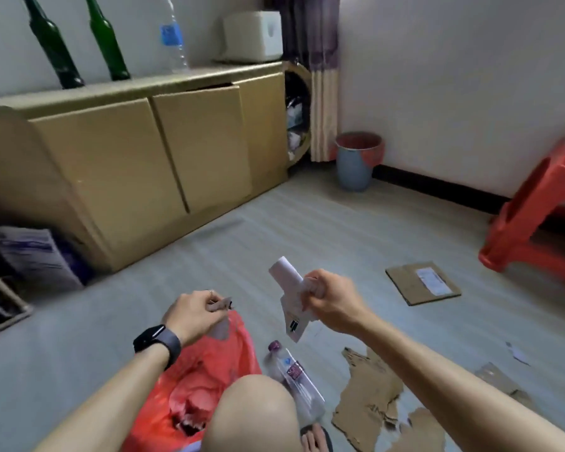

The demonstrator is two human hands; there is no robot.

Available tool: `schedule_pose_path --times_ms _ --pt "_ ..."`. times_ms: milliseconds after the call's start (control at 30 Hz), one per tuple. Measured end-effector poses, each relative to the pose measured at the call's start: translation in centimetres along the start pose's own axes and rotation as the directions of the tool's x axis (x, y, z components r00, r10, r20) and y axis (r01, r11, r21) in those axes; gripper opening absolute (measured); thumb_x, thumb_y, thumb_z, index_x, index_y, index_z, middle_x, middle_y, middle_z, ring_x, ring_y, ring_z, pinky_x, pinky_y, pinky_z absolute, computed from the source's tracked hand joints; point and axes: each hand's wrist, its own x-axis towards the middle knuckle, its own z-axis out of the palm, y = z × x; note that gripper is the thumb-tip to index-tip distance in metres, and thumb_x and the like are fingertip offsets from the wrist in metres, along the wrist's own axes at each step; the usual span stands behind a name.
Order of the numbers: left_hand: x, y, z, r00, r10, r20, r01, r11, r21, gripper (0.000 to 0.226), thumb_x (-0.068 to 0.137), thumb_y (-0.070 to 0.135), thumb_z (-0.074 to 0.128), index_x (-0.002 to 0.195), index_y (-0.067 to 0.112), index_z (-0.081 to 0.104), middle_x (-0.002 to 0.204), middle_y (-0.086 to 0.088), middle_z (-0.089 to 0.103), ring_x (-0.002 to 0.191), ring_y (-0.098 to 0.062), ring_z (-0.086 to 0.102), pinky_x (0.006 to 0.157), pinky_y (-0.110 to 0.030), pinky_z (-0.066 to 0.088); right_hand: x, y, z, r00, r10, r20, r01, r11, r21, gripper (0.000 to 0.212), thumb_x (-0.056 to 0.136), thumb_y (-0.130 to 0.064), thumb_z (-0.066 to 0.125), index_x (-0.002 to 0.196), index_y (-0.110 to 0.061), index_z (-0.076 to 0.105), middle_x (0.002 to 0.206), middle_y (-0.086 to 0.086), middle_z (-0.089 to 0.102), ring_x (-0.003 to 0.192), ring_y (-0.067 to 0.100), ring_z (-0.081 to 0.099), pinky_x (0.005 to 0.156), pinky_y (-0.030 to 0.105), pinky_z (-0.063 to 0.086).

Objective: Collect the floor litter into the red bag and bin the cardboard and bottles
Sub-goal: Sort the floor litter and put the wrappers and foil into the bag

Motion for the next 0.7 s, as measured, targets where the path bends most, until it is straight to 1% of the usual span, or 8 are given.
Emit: schedule_pose_path --times_ms 167,233,300,333,400,533,633,700 --pt "-2.6 -6.4 0.5 0.985 -0.169 -0.033 0.167 0.984 -0.057 0.007 0.079 0.041 0.073 0.08 0.04 0.066 0.093 0.008 0.075 0.096 -0.016 0.069 0.075 -0.026 0.05 1.6 -2.7 9.3 0.989 -0.018 0.148 0.009 0.998 0.055 0.014 0.076 -0.019 0.065 0.088 -0.024 0.069 0.085 -0.003 0.074 0.082 0.018 0.068 0.074 0.035 0.057" --pt "-3.0 -8.0 0.8 0.979 -0.202 0.027 0.204 0.977 -0.07 0.026 0.08 0.043 0.075 0.103 0.037 0.067 0.109 0.008 0.072 0.107 -0.014 0.065 0.083 -0.023 0.047 1.9 -3.0 11.9 0.973 -0.01 0.23 -0.007 0.997 0.071 0.022 0.081 -0.028 0.071 0.103 -0.025 0.072 0.099 -0.002 0.074 0.094 0.018 0.068 0.083 0.031 0.055" --pt "-3.2 -8.8 0.7 0.967 -0.202 0.154 0.211 0.977 -0.044 0.056 0.079 0.044 0.077 0.129 0.027 0.058 0.126 0.002 0.064 0.119 -0.014 0.058 0.09 -0.021 0.041 2.0 -3.3 13.2 0.951 -0.019 0.307 0.005 0.999 0.047 0.038 0.086 -0.037 0.073 0.122 -0.026 0.068 0.118 -0.002 0.07 0.109 0.014 0.064 0.091 0.023 0.048" --pt "-3.0 -8.7 0.5 0.959 -0.189 0.213 0.197 0.98 -0.019 0.065 0.078 0.045 0.078 0.134 0.024 0.055 0.131 0.0 0.061 0.123 -0.013 0.056 0.093 -0.021 0.039 2.0 -3.3 13.2 0.946 -0.021 0.324 0.012 0.999 0.029 0.041 0.087 -0.039 0.072 0.126 -0.025 0.066 0.124 -0.002 0.068 0.114 0.013 0.062 0.093 0.022 0.044" --pt "-2.3 -7.5 -0.1 0.953 -0.139 0.269 0.142 0.99 0.007 0.064 0.074 0.046 0.079 0.131 0.024 0.058 0.131 0.001 0.062 0.121 -0.012 0.057 0.095 -0.019 0.04 1.7 -3.0 12.1 0.949 -0.018 0.316 0.016 1.0 0.008 0.04 0.089 -0.039 0.069 0.127 -0.026 0.066 0.128 -0.001 0.066 0.113 0.014 0.063 0.093 0.022 0.044" --pt "0.0 -1.0 -0.3 0.957 0.016 0.289 -0.025 0.999 0.027 0.043 0.083 0.035 0.075 0.122 0.022 0.065 0.12 -0.001 0.069 0.111 -0.013 0.063 0.09 -0.02 0.044 0.2 -1.0 6.4 0.974 -0.031 0.224 0.051 0.995 -0.084 0.035 0.093 -0.036 0.064 0.126 -0.025 0.065 0.124 -0.001 0.066 0.103 0.017 0.067 0.092 0.026 0.049" --pt "1.3 7.4 0.9 0.925 0.202 0.322 -0.226 0.974 0.037 0.041 0.086 0.035 0.071 0.124 0.021 0.064 0.121 -0.003 0.068 0.113 -0.015 0.062 0.092 -0.022 0.045 -2.6 2.5 0.1 0.991 -0.016 0.137 0.042 0.98 -0.192 0.032 0.094 -0.04 0.062 0.124 -0.029 0.064 0.121 -0.003 0.065 0.099 0.014 0.066 0.09 0.031 0.053" --pt "1.2 13.2 2.1 0.875 0.339 0.347 -0.379 0.924 0.054 0.041 0.087 0.038 0.068 0.125 0.023 0.063 0.122 -0.002 0.068 0.115 -0.016 0.062 0.095 -0.025 0.046 -4.9 5.0 -4.0 0.993 0.028 0.114 0.007 0.956 -0.292 0.03 0.095 -0.043 0.059 0.124 -0.033 0.062 0.12 -0.004 0.064 0.1 0.014 0.064 0.089 0.033 0.053"
